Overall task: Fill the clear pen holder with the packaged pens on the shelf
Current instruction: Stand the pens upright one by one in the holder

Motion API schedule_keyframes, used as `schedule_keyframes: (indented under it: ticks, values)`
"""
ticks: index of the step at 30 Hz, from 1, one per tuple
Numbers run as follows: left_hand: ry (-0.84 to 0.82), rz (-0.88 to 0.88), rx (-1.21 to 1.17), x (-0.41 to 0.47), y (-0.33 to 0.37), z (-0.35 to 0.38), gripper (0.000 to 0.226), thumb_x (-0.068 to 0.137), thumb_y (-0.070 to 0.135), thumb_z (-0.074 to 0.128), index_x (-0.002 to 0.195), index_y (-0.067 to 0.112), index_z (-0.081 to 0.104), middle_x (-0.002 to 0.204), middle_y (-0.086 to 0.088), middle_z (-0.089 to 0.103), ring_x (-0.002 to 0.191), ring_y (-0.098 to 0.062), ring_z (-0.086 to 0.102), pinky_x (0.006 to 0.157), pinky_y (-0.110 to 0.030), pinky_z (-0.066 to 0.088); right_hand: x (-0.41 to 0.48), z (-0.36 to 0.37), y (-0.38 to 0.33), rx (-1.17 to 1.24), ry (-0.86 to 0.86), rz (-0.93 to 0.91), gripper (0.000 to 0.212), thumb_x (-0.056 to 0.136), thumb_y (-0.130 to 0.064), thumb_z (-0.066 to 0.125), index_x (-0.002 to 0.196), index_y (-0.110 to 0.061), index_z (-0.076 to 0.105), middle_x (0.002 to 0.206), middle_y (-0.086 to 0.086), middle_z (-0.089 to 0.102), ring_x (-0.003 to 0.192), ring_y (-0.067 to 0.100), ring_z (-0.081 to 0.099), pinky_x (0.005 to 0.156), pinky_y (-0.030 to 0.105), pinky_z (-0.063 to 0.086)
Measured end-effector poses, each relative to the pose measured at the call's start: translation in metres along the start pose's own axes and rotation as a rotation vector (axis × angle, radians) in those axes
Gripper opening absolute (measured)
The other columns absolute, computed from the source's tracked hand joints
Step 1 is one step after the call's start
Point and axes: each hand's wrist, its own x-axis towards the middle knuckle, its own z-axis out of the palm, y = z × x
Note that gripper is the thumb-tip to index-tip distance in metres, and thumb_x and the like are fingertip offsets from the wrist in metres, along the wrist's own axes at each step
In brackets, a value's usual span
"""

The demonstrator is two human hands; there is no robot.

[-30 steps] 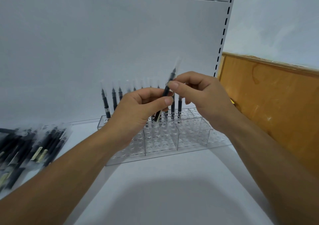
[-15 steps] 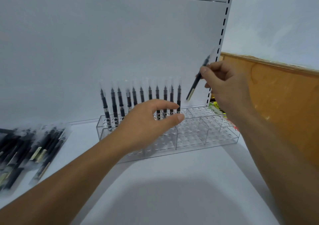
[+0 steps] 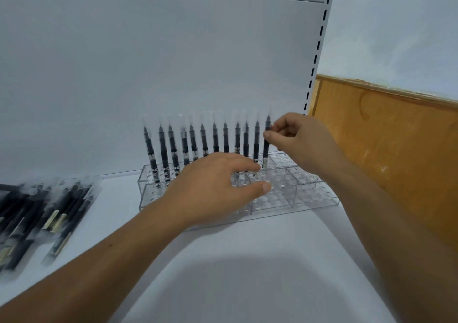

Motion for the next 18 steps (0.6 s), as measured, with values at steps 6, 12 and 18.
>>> schedule_keyframes:
  ticks: [6, 12, 18]
  values:
    - [-0.002, 0.016, 0.017, -0.001, -0.001, 0.001, 0.053, 0.085, 0.071, 0.044, 0.131, 0.047, 0.051, 0.141, 0.028, 0.044, 0.129, 0.006, 0.036, 0.095, -0.023, 0.028, 0.000, -0.001, 0.001, -0.051, -0.075, 0.034, 0.016, 0.088, -0.037, 0.070, 0.082, -0.024, 0.061, 0.076, -0.007, 0.066, 0.068, 0.007, 0.059, 0.057, 0.019, 0.041]
    - [-0.009, 0.095, 0.132, -0.002, 0.003, 0.000, 0.054, 0.091, 0.066, 0.037, 0.137, 0.040, 0.047, 0.143, 0.022, 0.045, 0.131, 0.002, 0.038, 0.101, -0.023, 0.031, -0.003, -0.002, -0.006, -0.091, -0.068, 0.031, 0.018, 0.088, -0.035, 0.070, 0.078, -0.026, 0.058, 0.073, -0.008, 0.064, 0.065, 0.008, 0.057, 0.059, 0.026, 0.047]
    - [-0.099, 0.129, 0.244, -0.004, 0.008, -0.014, 0.061, 0.093, 0.067, 0.030, 0.144, 0.035, 0.038, 0.149, 0.017, 0.040, 0.136, -0.006, 0.035, 0.112, -0.035, 0.029, -0.010, -0.010, -0.017, -0.231, -0.114, 0.036, 0.017, 0.089, -0.041, 0.067, 0.090, -0.024, 0.065, 0.084, -0.010, 0.066, 0.084, 0.012, 0.063, 0.078, 0.037, 0.055]
